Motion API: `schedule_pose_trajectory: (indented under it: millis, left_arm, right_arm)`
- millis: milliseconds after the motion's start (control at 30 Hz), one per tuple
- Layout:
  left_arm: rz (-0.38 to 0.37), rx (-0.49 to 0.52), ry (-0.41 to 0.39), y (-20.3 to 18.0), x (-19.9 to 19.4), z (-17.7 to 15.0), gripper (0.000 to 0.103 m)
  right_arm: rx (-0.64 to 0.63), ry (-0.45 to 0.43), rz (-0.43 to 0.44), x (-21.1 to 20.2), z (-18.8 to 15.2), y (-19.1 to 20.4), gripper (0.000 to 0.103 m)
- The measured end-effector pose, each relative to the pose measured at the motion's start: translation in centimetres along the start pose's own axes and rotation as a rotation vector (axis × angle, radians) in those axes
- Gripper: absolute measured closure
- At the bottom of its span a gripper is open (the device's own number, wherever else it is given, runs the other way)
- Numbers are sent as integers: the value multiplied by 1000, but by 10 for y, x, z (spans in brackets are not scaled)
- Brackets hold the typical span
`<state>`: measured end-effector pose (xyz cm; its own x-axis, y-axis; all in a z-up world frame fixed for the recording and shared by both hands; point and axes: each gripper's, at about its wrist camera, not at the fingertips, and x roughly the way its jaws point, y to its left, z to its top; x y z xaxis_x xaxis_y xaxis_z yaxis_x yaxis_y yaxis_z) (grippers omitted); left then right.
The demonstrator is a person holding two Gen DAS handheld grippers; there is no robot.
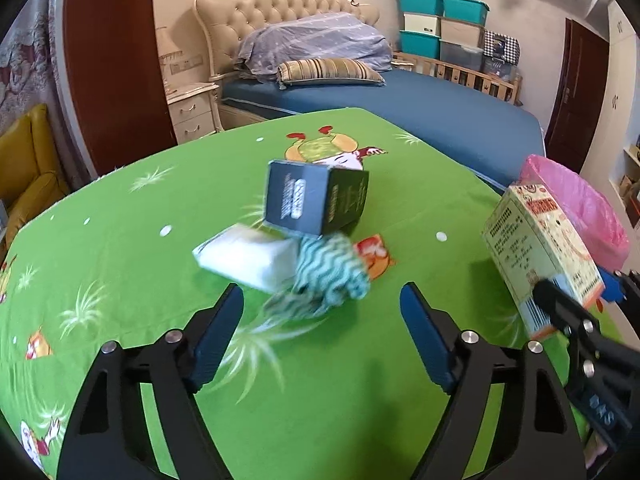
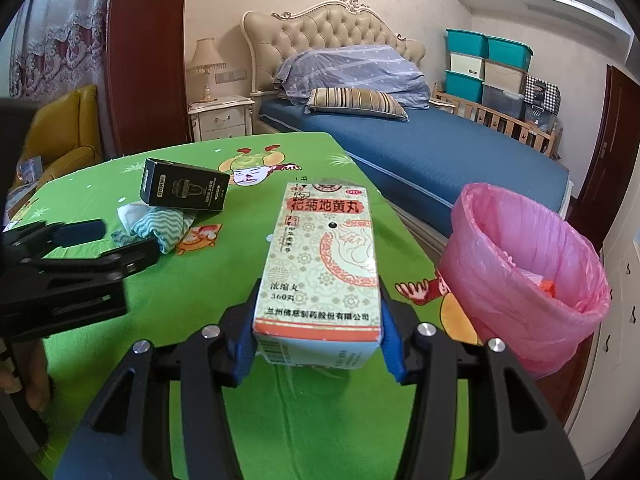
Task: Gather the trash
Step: 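Grasp the white-and-red medicine box with the right tool while the left tool grasps the teal zigzag cloth, then carry the medicine box and teal cloth over the wastebasket with both tools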
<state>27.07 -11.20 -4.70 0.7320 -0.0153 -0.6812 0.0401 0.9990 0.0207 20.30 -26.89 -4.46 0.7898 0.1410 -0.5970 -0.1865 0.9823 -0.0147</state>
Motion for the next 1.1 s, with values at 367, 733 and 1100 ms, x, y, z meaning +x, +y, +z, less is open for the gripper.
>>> schedule_pose_trajectory:
  millis: [367,733,1100]
  left_arm:
    - [-2,36,85,-16,37,22,63]
    - [-97,-16,38,17,-21,-31,69]
    - [-49,-104,73,48,-26,-47,34]
  right_arm:
    - [55,6,36,2,-1,-8,53]
    - [15,9,37,2,-2,-2,53]
    - [2,27,41,5,-2,1,53]
